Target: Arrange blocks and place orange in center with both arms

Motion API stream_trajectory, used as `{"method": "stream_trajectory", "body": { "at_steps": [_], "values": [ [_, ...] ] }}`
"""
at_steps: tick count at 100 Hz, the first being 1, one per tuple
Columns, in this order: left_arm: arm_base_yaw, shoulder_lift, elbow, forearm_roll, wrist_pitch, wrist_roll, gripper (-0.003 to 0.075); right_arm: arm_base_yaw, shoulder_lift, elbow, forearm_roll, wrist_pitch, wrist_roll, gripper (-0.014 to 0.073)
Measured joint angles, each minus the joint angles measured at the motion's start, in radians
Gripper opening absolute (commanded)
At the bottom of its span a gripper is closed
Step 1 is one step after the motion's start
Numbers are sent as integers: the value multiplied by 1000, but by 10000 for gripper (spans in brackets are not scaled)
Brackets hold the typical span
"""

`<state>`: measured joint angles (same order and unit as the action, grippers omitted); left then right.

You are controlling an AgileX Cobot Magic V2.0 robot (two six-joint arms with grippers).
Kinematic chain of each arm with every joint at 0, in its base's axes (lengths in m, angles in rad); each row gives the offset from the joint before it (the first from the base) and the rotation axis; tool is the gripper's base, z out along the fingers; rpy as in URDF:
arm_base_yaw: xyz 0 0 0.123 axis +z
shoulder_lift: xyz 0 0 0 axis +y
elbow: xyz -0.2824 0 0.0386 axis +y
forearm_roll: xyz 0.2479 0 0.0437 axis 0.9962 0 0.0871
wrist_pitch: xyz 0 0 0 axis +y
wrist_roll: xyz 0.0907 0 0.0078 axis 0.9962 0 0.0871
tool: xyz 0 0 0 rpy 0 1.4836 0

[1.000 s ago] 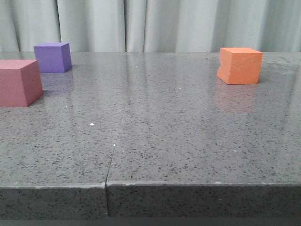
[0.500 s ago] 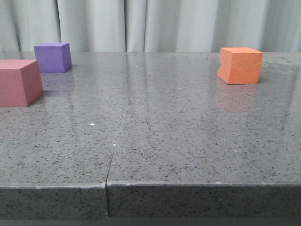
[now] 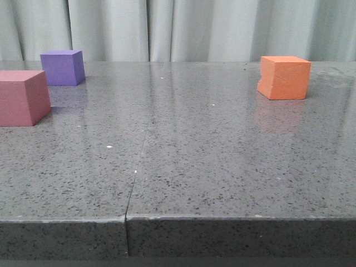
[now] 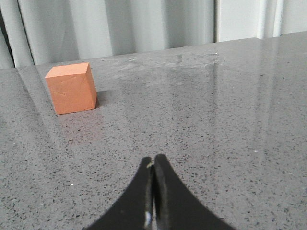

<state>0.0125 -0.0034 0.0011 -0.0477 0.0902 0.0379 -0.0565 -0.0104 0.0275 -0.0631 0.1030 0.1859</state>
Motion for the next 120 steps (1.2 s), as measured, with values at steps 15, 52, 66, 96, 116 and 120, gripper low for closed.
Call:
{"method": "stream_trajectory", "body": {
  "at_steps": [15, 52, 66, 96, 116, 120],
  "values": [
    [0, 0, 0, 0, 0, 0, -20, 0, 0, -18, 10, 9, 8, -67],
    [0, 0, 0, 0, 0, 0, -20, 0, 267, -313, 35, 263, 3, -67],
    [0, 0, 0, 0, 0, 0, -20, 27, 412, -444, 37, 314, -17, -67],
    [0, 0, 0, 0, 0, 0, -20, 101, 763, -720, 37, 445, -30, -18],
    [0, 0, 0, 0, 0, 0, -20, 145, 980, -911, 38, 522, -36, 350],
    [0, 0, 0, 0, 0, 0, -20, 152, 1012, -947, 38, 529, -36, 448]
  ]
}}
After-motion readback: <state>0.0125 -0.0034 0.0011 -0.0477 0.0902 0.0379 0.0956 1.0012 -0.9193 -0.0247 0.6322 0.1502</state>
